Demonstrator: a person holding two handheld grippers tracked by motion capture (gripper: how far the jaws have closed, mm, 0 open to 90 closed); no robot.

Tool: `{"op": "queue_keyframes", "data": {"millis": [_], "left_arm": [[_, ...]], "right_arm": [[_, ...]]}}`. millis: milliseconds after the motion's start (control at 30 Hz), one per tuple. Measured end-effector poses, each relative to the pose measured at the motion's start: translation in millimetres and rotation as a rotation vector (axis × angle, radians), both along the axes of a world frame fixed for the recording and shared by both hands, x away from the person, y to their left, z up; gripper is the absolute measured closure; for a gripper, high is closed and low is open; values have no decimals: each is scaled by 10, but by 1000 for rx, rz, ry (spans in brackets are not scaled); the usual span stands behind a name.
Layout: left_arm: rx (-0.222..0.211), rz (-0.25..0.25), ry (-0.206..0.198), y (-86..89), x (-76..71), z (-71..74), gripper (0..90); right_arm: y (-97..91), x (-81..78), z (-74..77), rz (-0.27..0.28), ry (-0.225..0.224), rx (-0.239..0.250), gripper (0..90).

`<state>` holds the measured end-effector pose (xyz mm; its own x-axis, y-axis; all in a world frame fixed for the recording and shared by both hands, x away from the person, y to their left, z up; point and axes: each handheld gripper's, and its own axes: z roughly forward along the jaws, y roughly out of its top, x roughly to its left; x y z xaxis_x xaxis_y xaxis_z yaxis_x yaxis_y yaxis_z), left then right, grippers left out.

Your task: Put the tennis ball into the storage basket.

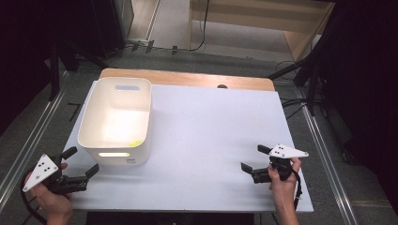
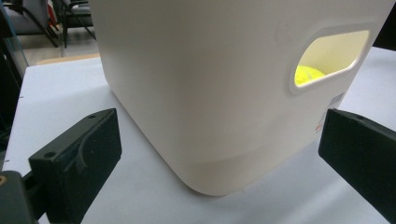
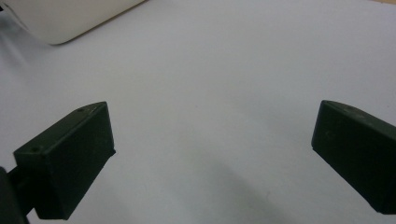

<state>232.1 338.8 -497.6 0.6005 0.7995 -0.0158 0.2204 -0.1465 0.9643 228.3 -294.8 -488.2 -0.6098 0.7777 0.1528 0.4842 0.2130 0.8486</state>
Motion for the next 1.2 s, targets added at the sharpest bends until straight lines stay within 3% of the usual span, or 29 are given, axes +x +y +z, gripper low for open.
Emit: {"op": "queue_keyframes", "data": {"millis": [633,867,1100,1200], "left_arm": [[2,-5,0,2,-1,3,0],[-3,-8,-2,3,1,5,0],[-6,-10,-2,4,2,6,0],[-9,-11,-2,2,3,7,0]], "right_arm": [[-389,-290,-165,-94,-49,80,0],[-608,-447,-177,-165,-84,147,0],[-659,-520,-234,-187,-83,137,0],[-707,-536,-252,-204,-84,162,0]]}}
